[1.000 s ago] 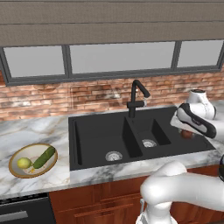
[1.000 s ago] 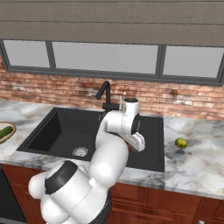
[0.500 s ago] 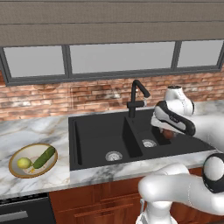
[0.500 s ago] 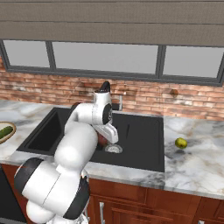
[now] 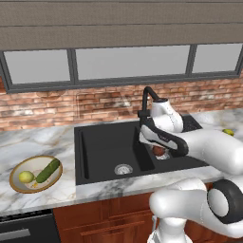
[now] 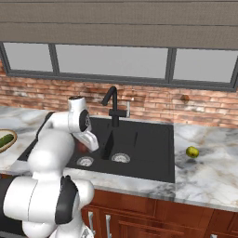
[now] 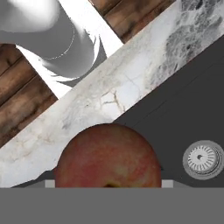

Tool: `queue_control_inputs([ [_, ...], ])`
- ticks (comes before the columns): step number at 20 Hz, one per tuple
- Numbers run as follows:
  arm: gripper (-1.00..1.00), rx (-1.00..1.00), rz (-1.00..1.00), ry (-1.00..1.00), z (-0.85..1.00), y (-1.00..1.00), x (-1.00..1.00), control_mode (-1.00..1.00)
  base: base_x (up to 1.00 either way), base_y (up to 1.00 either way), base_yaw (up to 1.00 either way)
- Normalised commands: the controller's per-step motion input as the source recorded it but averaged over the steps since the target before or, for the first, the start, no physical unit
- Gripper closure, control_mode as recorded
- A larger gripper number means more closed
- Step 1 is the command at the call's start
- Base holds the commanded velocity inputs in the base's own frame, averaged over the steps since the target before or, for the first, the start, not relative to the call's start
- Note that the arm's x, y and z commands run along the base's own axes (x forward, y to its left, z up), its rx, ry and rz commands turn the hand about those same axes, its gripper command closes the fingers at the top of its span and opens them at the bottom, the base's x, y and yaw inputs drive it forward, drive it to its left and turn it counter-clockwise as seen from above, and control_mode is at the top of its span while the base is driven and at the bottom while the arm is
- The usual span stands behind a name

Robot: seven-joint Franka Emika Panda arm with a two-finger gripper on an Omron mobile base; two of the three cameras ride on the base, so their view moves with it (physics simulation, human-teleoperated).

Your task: There is a mixed pile of frozen fruits and vegetables on the counter. Locate all the frozen vegetables and place the items in a bowl on the counter. Take all the frozen fruits and defrost them in a running sink.

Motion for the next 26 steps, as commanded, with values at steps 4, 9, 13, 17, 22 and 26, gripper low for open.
queue_control_inputs([
  [4, 1.00, 0.00, 0.16, 0.00, -0.08, 0.90, 0.47, -1.00, 0.00, 0.00, 0.00],
  [9, 1.00, 0.00, 0.16, 0.04, -0.39, 0.80, 0.65, -1.00, 0.00, 0.00, 0.00],
  [13, 1.00, 0.00, 0.20, 0.01, -0.70, 0.71, 0.55, -1.00, 0.00, 0.00, 0.00],
  [17, 1.00, 0.00, 0.19, 0.07, -0.68, 0.33, 0.67, -1.00, 0.00, 0.00, 0.00],
  [22, 1.00, 0.00, 0.07, 0.07, -0.62, 0.00, 0.60, -1.00, 0.00, 0.00, 0.00],
  [26, 1.00, 0.00, 0.05, 0.01, -0.49, 0.01, 0.46, -1.00, 0.00, 0.00, 0.00],
])
